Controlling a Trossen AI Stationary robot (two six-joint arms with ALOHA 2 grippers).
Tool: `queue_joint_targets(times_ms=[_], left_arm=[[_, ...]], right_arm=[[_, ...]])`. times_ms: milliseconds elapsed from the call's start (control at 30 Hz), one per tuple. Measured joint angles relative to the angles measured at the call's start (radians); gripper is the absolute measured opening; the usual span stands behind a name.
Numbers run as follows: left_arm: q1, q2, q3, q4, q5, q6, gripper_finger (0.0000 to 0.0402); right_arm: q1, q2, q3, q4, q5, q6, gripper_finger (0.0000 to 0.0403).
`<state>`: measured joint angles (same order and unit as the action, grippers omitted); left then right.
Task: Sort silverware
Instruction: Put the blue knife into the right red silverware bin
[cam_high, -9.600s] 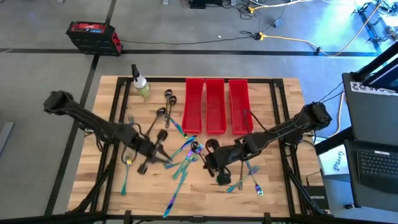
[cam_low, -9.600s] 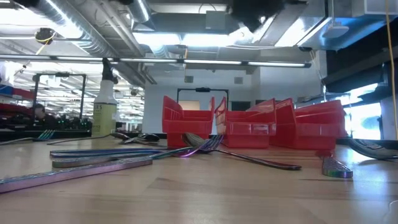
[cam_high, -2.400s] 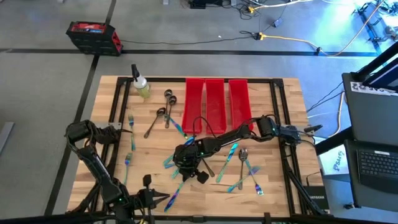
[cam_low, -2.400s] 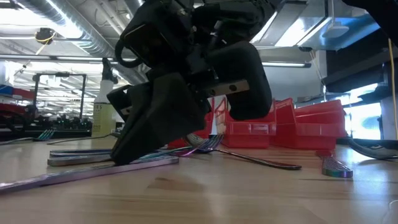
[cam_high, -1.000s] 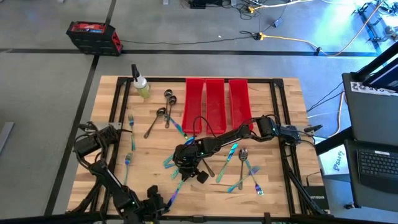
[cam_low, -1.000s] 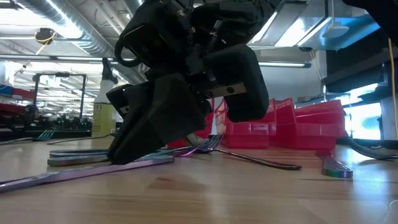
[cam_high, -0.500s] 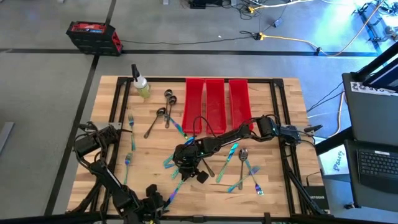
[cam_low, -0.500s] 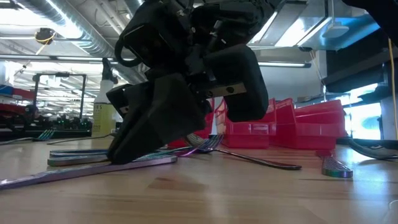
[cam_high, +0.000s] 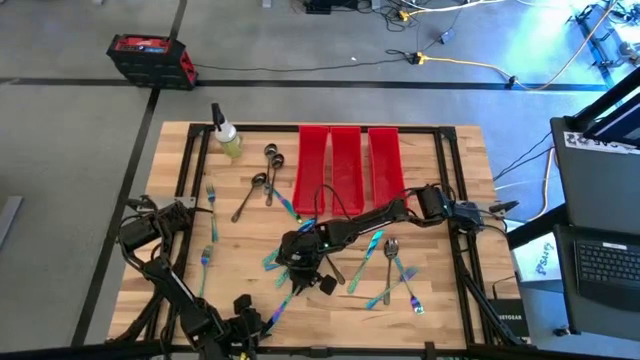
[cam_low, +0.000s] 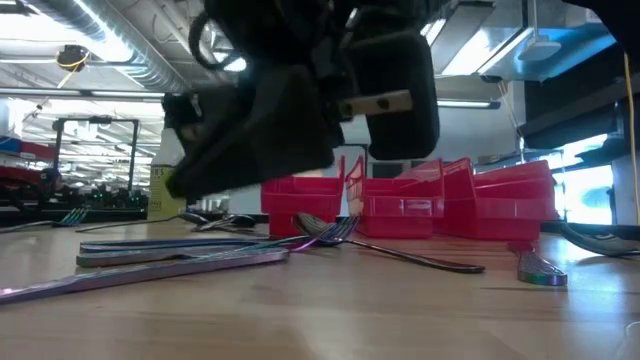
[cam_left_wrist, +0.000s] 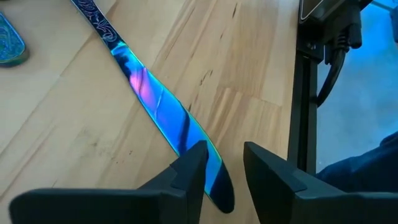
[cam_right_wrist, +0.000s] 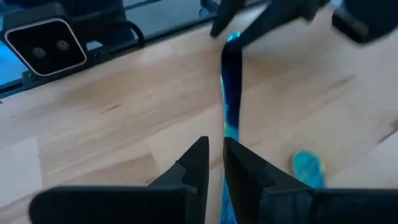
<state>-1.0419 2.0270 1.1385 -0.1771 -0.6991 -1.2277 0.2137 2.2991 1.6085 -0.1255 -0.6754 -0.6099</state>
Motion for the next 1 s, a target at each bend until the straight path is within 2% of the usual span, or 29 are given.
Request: queue_joint_targets(times_ms=[200,367,500,700,867,1000], left_arm=[[-0.005,0.0,0.0,-0.001,0.001,-0.005,0.0086],[-0.005,0.0,0.0,0.0,0.004,-0.013,0.0085],[-0.005,0.0,0.0,0.0,0.005,-0.016,0.0085],[-0.005,0.0,-0.001,0.0,0.007,-0.013,0.0085],[-0.006,0.0,-0.001,0.0,0.008,-0.018,0.0085],[-0.006,0.001,-0.001,0.0,0.008,-0.021,0.0085]], right_arm=[[0.016,-0.007,0.0,-0.025,0.06,-0.08,0.0033],[0.043,0.003,0.0,-0.05,0.196,-0.189,0.0054],[0.046,0.003,0.0,-0.052,0.17,-0.18,0.0106],[0.045,0.003,0.0,-0.019,0.231,-0.148,0.0185],[0.026,0.022,0.001,0.013,0.208,-0.02,0.0205],[0.018,0.038,0.0,-0.008,0.17,0.007,0.0206]])
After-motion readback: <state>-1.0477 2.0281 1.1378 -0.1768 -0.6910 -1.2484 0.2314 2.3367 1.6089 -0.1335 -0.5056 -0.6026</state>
